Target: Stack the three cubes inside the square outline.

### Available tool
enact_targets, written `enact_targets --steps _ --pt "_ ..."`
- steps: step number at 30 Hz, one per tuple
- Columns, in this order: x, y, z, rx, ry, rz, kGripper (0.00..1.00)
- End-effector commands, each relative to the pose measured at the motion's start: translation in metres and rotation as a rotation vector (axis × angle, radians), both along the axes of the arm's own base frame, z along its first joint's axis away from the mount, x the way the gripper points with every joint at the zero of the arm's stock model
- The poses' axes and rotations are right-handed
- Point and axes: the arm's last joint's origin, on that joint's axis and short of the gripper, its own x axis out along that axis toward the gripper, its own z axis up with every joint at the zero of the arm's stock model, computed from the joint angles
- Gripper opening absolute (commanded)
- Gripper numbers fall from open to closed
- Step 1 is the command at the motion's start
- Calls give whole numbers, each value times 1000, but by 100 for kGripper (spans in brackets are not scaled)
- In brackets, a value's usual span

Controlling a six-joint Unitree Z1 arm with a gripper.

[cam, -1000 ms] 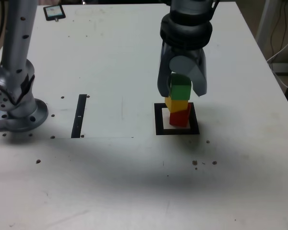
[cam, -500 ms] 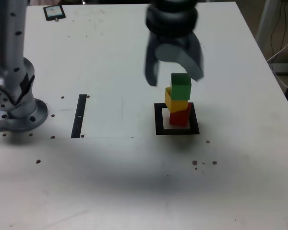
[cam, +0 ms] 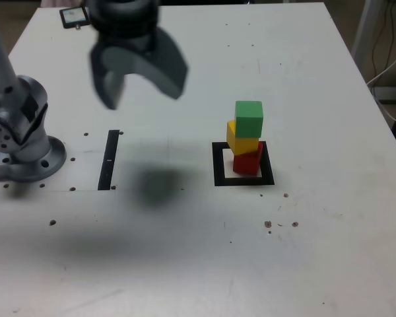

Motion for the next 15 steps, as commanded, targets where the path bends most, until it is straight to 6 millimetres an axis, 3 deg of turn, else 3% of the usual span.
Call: enact_targets --steps 1,10,15 --pt "-11 -1 -6 -17 10 -3 99" --pt "-28 -3 -58 -66 87 1 99" --pt "-37 -2 -76 -67 99 14 99"
